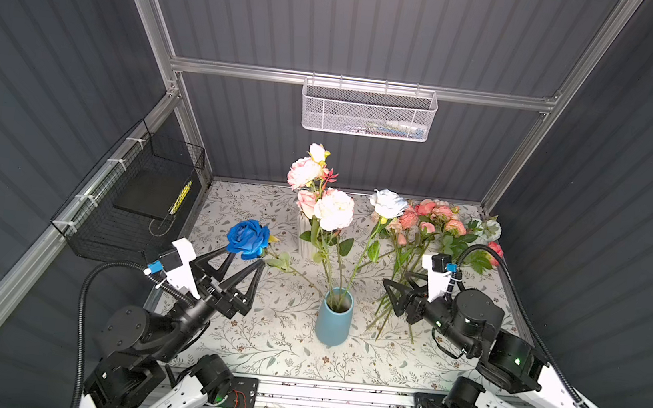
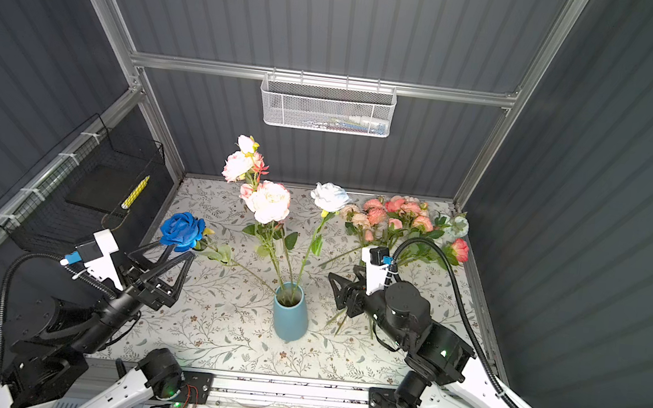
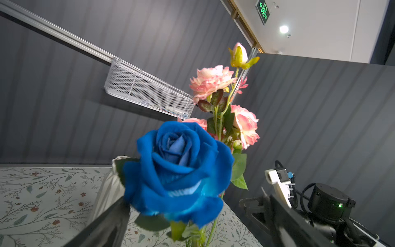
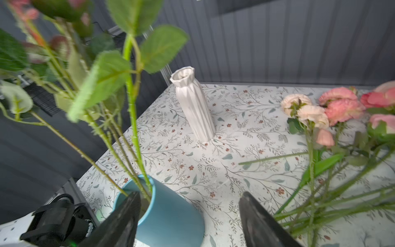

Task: Arrange the flowers into the vase
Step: 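Lower the blue rose stem into the blue vase with the left gripper, then open the left gripper and withdraw while right gripper reaches the bunch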

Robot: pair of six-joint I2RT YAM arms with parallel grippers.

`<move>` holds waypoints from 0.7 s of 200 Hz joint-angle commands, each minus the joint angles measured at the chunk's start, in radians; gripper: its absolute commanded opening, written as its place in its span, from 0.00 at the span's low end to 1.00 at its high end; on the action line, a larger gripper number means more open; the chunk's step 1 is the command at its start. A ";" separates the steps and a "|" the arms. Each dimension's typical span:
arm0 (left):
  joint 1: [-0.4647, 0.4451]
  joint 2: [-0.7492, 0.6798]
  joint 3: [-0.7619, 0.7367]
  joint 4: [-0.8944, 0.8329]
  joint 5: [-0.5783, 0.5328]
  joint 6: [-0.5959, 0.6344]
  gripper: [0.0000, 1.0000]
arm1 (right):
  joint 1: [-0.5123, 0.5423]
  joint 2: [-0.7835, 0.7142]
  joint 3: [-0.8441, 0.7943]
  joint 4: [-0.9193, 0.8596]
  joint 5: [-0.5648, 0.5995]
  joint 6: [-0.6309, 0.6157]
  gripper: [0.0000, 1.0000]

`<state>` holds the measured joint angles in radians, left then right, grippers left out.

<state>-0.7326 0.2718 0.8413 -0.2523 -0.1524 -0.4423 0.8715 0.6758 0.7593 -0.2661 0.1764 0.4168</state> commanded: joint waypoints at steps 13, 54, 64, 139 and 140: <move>-0.001 0.019 0.000 -0.068 -0.058 -0.031 1.00 | -0.076 0.041 -0.031 0.002 -0.088 0.078 0.75; -0.001 -0.008 0.025 -0.084 -0.128 -0.037 1.00 | -0.147 0.111 -0.015 -0.068 -0.045 0.146 0.76; 0.000 -0.023 0.024 -0.092 -0.161 -0.052 1.00 | -0.186 0.138 -0.008 -0.099 -0.050 0.166 0.75; 0.000 -0.146 -0.092 -0.254 -0.329 -0.229 1.00 | -0.552 0.433 -0.030 -0.044 -0.179 0.234 0.58; 0.000 -0.146 -0.093 -0.258 -0.329 -0.231 1.00 | -0.558 0.435 -0.029 -0.042 -0.179 0.234 0.58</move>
<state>-0.7326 0.1547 0.7830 -0.4191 -0.4259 -0.5949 0.3965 1.0348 0.7311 -0.3344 0.0273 0.6235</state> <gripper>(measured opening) 0.997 0.584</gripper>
